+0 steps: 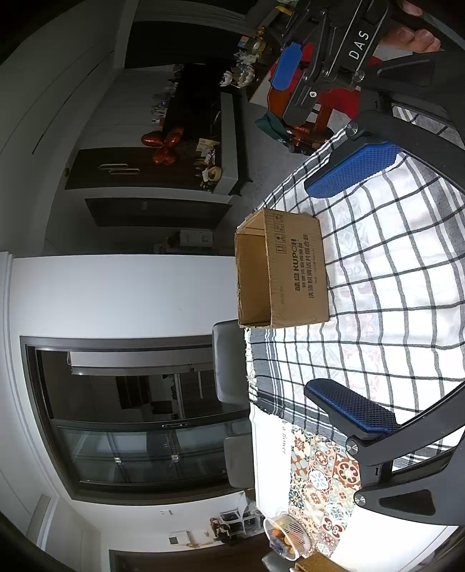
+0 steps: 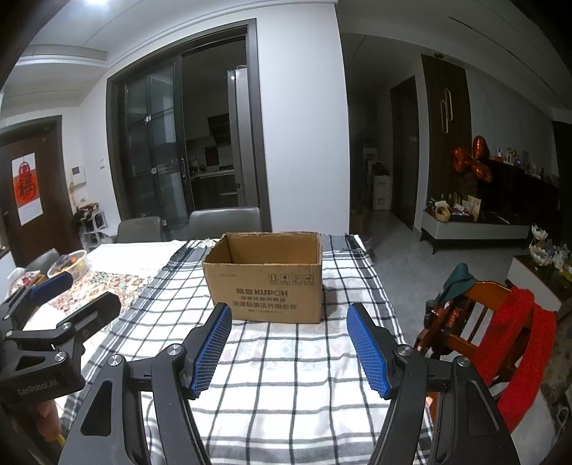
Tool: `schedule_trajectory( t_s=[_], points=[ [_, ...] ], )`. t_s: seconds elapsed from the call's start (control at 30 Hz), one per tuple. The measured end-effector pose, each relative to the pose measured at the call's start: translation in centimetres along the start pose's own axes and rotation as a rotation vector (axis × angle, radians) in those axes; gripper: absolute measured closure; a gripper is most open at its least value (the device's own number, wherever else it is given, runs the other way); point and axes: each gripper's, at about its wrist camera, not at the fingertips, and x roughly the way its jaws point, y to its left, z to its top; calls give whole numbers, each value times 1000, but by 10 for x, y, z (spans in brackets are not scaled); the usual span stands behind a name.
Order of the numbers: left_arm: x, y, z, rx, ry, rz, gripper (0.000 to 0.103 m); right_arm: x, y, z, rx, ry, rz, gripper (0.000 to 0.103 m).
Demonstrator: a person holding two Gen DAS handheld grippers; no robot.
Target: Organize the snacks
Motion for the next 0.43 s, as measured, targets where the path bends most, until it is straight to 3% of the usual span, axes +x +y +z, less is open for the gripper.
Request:
schedule_trajectory(
  t_s=[0.43],
  points=[
    [-1, 0, -2, -6, -2, 3, 0, 1, 1, 0, -3, 2, -2, 35]
  ],
)
